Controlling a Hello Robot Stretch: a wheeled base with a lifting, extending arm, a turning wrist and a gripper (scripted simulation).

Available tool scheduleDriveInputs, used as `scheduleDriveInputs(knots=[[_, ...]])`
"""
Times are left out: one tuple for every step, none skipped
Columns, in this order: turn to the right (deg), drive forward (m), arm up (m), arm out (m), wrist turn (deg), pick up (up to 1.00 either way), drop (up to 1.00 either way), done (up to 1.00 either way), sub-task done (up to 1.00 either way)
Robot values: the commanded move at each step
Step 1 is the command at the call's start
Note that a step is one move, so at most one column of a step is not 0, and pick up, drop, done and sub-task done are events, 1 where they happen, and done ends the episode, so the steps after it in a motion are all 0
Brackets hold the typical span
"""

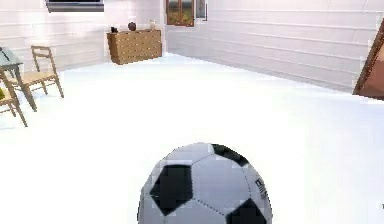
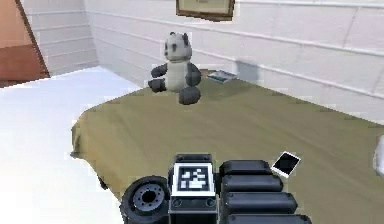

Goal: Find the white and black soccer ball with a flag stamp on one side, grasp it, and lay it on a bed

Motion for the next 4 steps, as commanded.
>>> scheduleDriveInputs(knots=[[45.0, 0.0, 0.0, 0.0, 0.0, 0.0, 0.0, 0.0, 0.0], [45.0, 0.0, 0.0, 0.0, 0.0, 0.0, 0.0, 0.0, 0.0], [33.0, 0.0, 0.0, 0.0, 0.0, 0.0, 0.0, 0.0, 0.0], [-45.0, 0.0, 0.0, 0.0, 0.0, 0.0, 0.0, 0.0, 0.0]])
